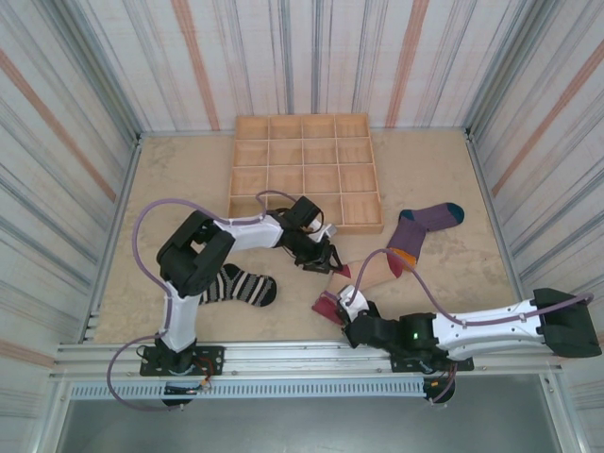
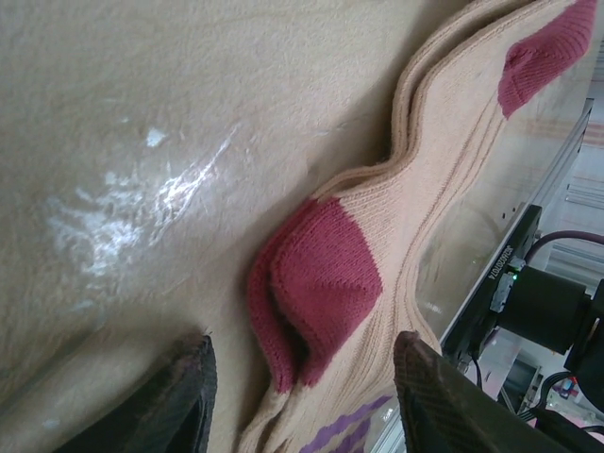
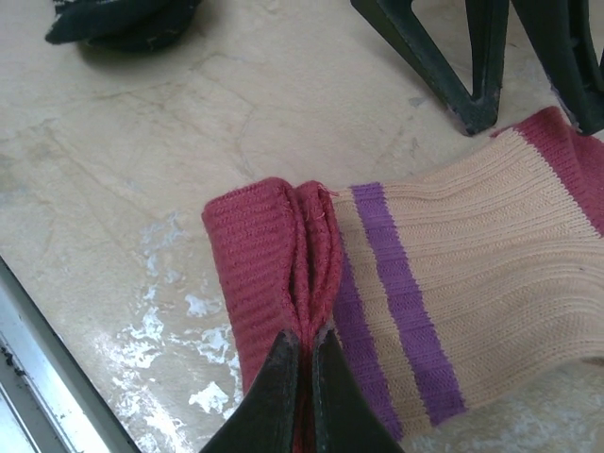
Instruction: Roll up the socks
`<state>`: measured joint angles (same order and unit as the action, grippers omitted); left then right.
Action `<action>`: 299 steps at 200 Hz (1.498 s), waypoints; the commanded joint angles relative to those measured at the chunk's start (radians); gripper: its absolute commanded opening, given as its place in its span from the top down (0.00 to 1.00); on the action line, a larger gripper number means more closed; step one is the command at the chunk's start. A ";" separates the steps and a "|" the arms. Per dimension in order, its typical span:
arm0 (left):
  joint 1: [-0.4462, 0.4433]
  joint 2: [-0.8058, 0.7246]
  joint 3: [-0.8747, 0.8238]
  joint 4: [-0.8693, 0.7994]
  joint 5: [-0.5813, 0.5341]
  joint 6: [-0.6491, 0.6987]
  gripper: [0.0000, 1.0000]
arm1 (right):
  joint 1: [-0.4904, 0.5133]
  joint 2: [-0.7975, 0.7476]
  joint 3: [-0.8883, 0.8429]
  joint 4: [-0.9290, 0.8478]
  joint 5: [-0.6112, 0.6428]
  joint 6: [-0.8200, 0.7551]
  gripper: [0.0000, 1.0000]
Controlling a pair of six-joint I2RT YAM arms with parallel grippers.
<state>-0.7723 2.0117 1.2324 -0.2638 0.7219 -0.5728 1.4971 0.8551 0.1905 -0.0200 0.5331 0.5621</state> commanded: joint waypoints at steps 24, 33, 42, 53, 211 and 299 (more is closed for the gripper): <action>-0.027 0.040 0.033 -0.008 0.023 -0.007 0.58 | -0.030 -0.010 -0.001 -0.006 -0.028 0.021 1.00; -0.030 0.043 0.035 -0.010 0.022 -0.011 0.61 | -0.032 -0.005 0.001 -0.003 -0.032 0.021 1.00; -0.030 0.045 0.035 -0.007 0.019 -0.016 0.66 | -0.035 0.003 0.002 0.000 -0.038 0.021 1.00; -0.030 0.047 0.031 -0.002 0.012 -0.025 0.74 | -0.040 0.013 0.006 0.003 -0.045 0.018 1.00; 0.181 -0.143 -0.271 0.187 -0.081 -0.215 1.00 | -0.349 0.250 0.217 -0.002 -0.559 -0.083 1.00; 0.170 -0.227 -0.271 0.070 -0.124 -0.140 0.70 | -0.464 0.421 0.206 0.081 -0.728 0.009 1.00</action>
<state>-0.6159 1.8481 0.9707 -0.1352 0.6464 -0.7143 1.0607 1.2308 0.3866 0.0422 -0.1093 0.5285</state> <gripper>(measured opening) 0.264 0.053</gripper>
